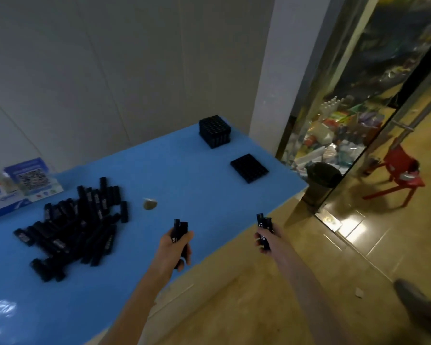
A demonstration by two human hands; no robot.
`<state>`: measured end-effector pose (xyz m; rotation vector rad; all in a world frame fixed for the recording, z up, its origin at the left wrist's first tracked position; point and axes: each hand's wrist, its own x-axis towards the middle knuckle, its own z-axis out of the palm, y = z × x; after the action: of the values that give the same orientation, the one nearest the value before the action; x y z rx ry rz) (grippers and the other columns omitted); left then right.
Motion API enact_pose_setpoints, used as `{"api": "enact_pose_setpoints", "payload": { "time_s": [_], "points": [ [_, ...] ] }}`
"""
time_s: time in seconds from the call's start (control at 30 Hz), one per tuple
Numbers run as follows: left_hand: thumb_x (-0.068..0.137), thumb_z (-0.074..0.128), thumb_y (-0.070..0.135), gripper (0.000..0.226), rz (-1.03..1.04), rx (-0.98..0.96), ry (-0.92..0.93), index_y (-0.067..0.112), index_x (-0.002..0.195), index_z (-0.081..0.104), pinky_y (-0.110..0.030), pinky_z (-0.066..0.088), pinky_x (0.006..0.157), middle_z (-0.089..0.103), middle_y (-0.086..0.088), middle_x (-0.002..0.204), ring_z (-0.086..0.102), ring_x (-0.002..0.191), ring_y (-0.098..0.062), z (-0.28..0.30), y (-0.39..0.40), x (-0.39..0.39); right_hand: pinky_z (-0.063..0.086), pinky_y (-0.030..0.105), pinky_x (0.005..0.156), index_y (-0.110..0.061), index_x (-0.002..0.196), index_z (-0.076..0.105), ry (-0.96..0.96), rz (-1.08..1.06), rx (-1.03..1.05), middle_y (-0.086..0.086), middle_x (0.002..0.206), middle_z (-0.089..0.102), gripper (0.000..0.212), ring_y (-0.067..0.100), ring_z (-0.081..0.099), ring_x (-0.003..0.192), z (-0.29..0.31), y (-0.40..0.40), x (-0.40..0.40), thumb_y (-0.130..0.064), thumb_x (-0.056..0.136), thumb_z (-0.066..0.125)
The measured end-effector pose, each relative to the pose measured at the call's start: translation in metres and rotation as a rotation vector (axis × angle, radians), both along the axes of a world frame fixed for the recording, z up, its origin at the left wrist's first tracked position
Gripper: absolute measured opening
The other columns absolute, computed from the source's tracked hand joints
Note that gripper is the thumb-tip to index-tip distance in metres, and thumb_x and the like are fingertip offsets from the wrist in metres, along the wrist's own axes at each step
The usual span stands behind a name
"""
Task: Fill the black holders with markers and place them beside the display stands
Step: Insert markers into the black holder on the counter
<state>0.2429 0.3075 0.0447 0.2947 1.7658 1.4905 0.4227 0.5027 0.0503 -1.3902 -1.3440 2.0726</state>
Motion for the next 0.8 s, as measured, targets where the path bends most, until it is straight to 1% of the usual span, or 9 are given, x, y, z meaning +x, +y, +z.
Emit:
{"api": "enact_pose_setpoints", "payload": {
  "time_s": [0.13, 0.23, 0.3, 0.37, 0.47, 0.6, 0.7, 0.8],
  "points": [
    [0.094, 0.065, 0.014, 0.014, 0.074, 0.007, -0.002, 0.005, 0.097, 0.056, -0.026, 0.03, 0.039, 0.054, -0.011, 0.062, 0.043, 0.046, -0.019, 0.004, 0.041, 0.028, 0.046, 0.03, 0.06, -0.005, 0.122, 0.056, 0.02, 0.019, -0.027, 0.012, 0.086, 0.06, 0.025, 0.02, 0.057, 0.068, 0.004, 0.043, 0.024, -0.011, 0.098, 0.058],
    [0.094, 0.066, 0.014, 0.013, 0.106, 0.01, 0.0, 0.005, 0.091, 0.056, -0.026, 0.029, 0.04, 0.054, -0.01, 0.065, 0.042, 0.046, -0.018, 0.006, 0.064, 0.042, 0.047, 0.03, 0.062, -0.006, 0.12, 0.057, 0.032, 0.042, -0.035, 0.013, 0.089, 0.061, 0.024, 0.02, 0.058, 0.07, 0.004, 0.068, 0.032, -0.012, 0.098, 0.059],
    [0.094, 0.066, 0.014, 0.016, 0.122, 0.007, 0.016, 0.003, 0.088, 0.057, -0.027, 0.029, 0.041, 0.055, -0.013, 0.068, 0.043, 0.045, -0.019, 0.006, 0.08, 0.044, 0.048, 0.03, 0.064, -0.008, 0.118, 0.059, 0.029, 0.069, -0.026, 0.014, 0.093, 0.063, 0.021, 0.02, 0.059, 0.073, 0.002, 0.082, 0.031, -0.014, 0.098, 0.059],
    [0.094, 0.066, 0.014, 0.015, 0.147, 0.003, 0.017, 0.002, 0.09, 0.058, -0.027, 0.03, 0.041, 0.059, -0.012, 0.067, 0.047, 0.045, -0.02, 0.004, 0.097, 0.042, 0.05, 0.031, 0.067, -0.01, 0.116, 0.06, 0.025, 0.098, -0.014, 0.013, 0.094, 0.065, 0.019, 0.02, 0.061, 0.077, -0.002, 0.096, 0.026, -0.015, 0.098, 0.06],
    [0.094, 0.065, 0.013, 0.013, 0.177, 0.002, -0.001, 0.004, 0.099, 0.058, -0.027, 0.03, 0.04, 0.061, -0.006, 0.065, 0.05, 0.047, -0.018, -0.002, 0.126, 0.033, 0.052, 0.031, 0.07, -0.012, 0.116, 0.059, 0.024, 0.154, 0.015, 0.011, 0.094, 0.067, 0.019, 0.019, 0.063, 0.078, -0.009, 0.121, 0.012, -0.017, 0.098, 0.059],
    [0.095, 0.065, 0.016, 0.014, 0.163, 0.015, -0.011, 0.008, 0.106, 0.06, -0.028, 0.032, 0.042, 0.061, -0.004, 0.067, 0.05, 0.051, -0.017, -0.007, 0.17, 0.014, 0.053, 0.029, 0.066, -0.012, 0.113, 0.063, 0.02, 0.208, 0.067, 0.008, 0.091, 0.07, 0.017, 0.017, 0.065, 0.078, -0.013, 0.159, -0.019, -0.018, 0.098, 0.06],
    [0.096, 0.064, 0.017, 0.016, 0.169, 0.04, -0.033, 0.01, 0.11, 0.061, -0.029, 0.032, 0.043, 0.06, -0.006, 0.068, 0.049, 0.051, -0.017, -0.006, 0.202, -0.003, 0.051, 0.029, 0.063, -0.008, 0.112, 0.062, -0.002, 0.252, 0.052, 0.01, 0.089, 0.067, 0.016, 0.018, 0.064, 0.074, -0.006, 0.187, -0.048, -0.016, 0.099, 0.058],
    [0.096, 0.064, 0.016, 0.015, 0.184, 0.06, -0.046, 0.008, 0.109, 0.062, -0.029, 0.032, 0.043, 0.059, -0.006, 0.065, 0.048, 0.049, -0.018, -0.006, 0.229, -0.021, 0.049, 0.03, 0.062, -0.005, 0.113, 0.06, -0.022, 0.34, 0.069, 0.01, 0.087, 0.066, 0.018, 0.018, 0.063, 0.071, -0.004, 0.213, -0.075, -0.017, 0.099, 0.057]
  ]
}}
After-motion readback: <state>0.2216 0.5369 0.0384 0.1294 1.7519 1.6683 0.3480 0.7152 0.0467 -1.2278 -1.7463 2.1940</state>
